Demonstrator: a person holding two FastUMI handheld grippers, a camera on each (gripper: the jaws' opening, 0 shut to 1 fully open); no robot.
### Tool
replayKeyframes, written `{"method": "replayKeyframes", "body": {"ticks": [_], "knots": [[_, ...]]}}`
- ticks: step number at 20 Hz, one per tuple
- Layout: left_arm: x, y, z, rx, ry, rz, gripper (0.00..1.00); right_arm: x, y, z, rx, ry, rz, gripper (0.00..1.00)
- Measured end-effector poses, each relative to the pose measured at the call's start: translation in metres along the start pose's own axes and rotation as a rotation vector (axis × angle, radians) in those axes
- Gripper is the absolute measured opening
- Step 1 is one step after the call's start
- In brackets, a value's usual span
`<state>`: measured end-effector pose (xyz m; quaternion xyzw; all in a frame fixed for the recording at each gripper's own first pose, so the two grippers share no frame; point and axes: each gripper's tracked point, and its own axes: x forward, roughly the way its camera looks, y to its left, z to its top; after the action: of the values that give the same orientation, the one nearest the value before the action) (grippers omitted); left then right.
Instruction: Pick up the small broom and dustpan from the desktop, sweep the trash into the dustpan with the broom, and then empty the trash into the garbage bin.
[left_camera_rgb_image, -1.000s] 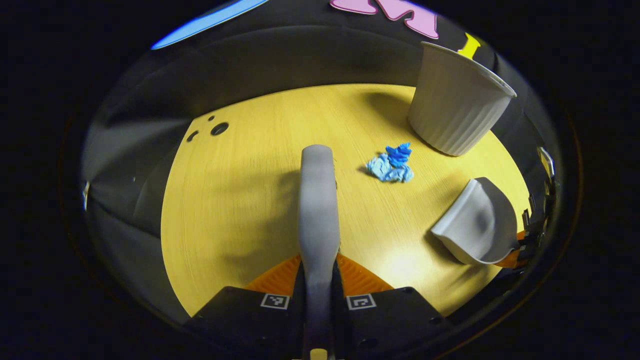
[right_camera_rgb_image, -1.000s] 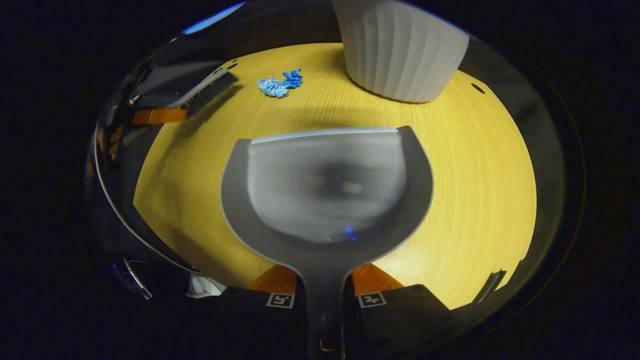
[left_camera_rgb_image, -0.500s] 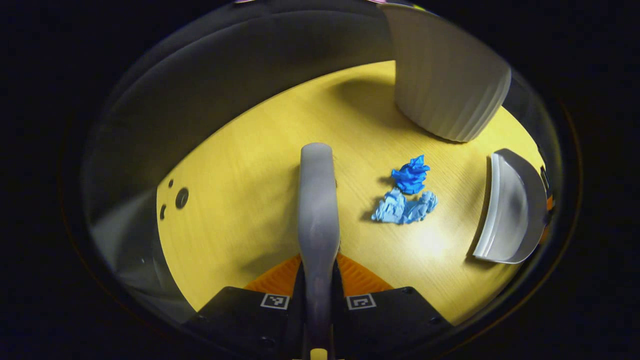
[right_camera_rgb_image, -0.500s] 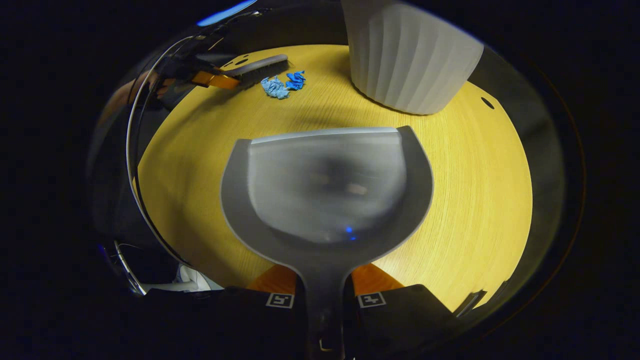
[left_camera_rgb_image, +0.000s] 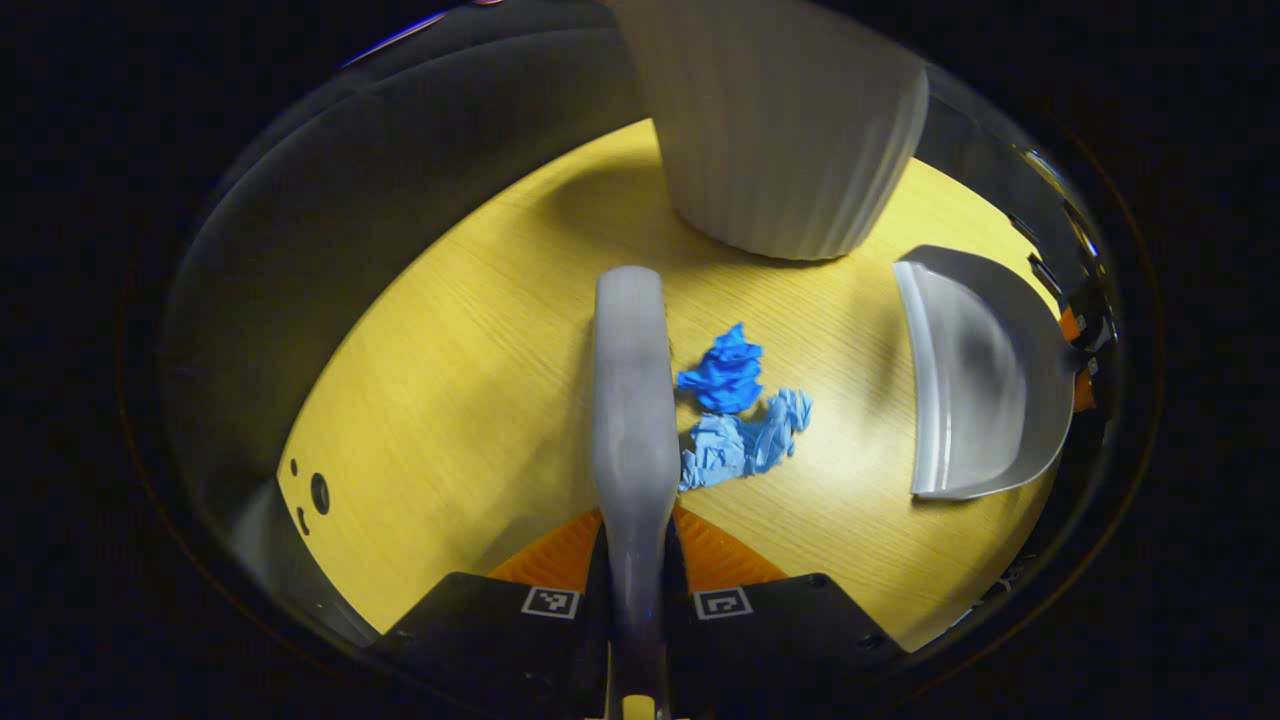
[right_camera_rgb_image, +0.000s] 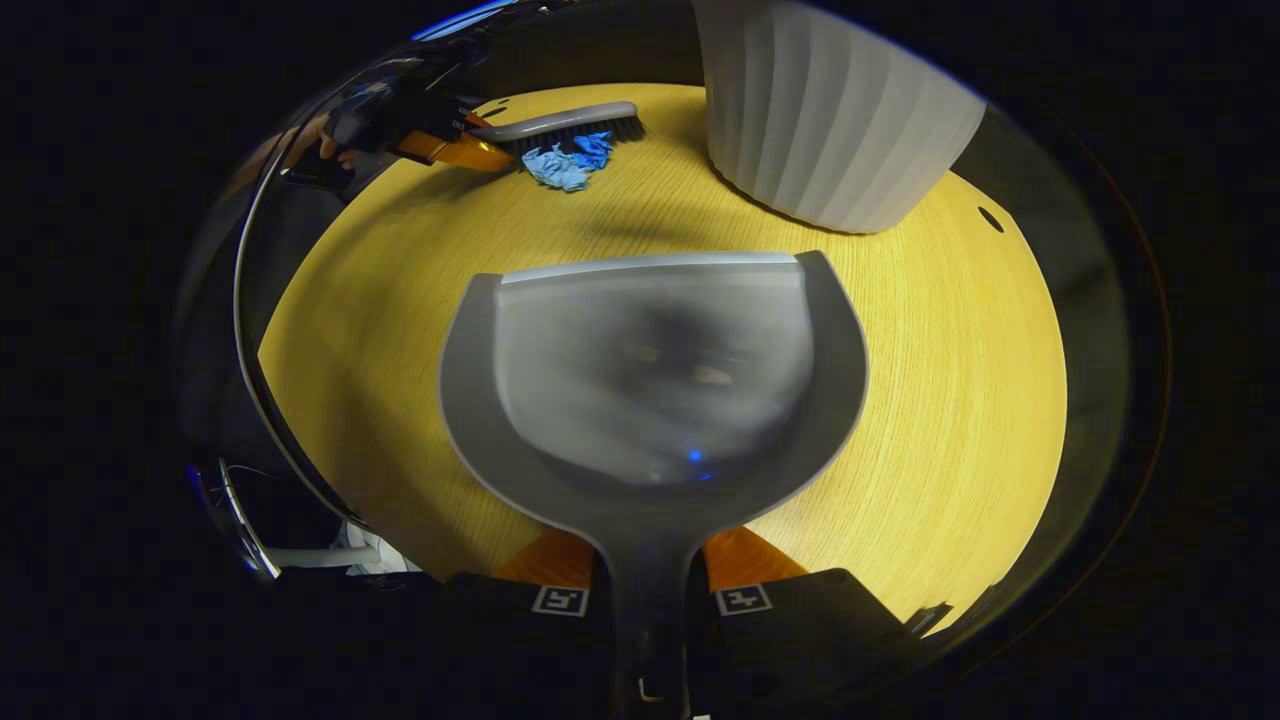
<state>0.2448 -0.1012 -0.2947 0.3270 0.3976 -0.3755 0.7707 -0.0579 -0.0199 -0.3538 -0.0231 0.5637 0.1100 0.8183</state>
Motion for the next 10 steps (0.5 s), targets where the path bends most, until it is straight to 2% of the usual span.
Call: {"method": "replayKeyframes", "body": {"ticks": [4,5,6,7,10], "knots": [[-0.003,-0.041,0.001,0.055,-0.004,-0.092,0.3,0.004,-0.002,-0.001,-0.023,0.001,0.006,0.31],[-0.005,-0.051,0.0,0.063,0.009,-0.104,0.27,0.006,-0.003,0.0,-0.029,0.0,0.006,0.31],[-0.005,-0.066,0.003,0.062,0.011,-0.119,0.31,0.009,-0.004,0.0,-0.035,-0.002,0.006,0.31],[-0.006,-0.083,0.006,0.056,0.012,-0.149,0.27,0.01,-0.006,-0.001,-0.038,0.002,0.005,0.31],[-0.013,-0.117,0.013,0.075,0.026,-0.207,0.3,0.01,-0.005,0.0,-0.046,-0.016,0.005,0.31]]}}
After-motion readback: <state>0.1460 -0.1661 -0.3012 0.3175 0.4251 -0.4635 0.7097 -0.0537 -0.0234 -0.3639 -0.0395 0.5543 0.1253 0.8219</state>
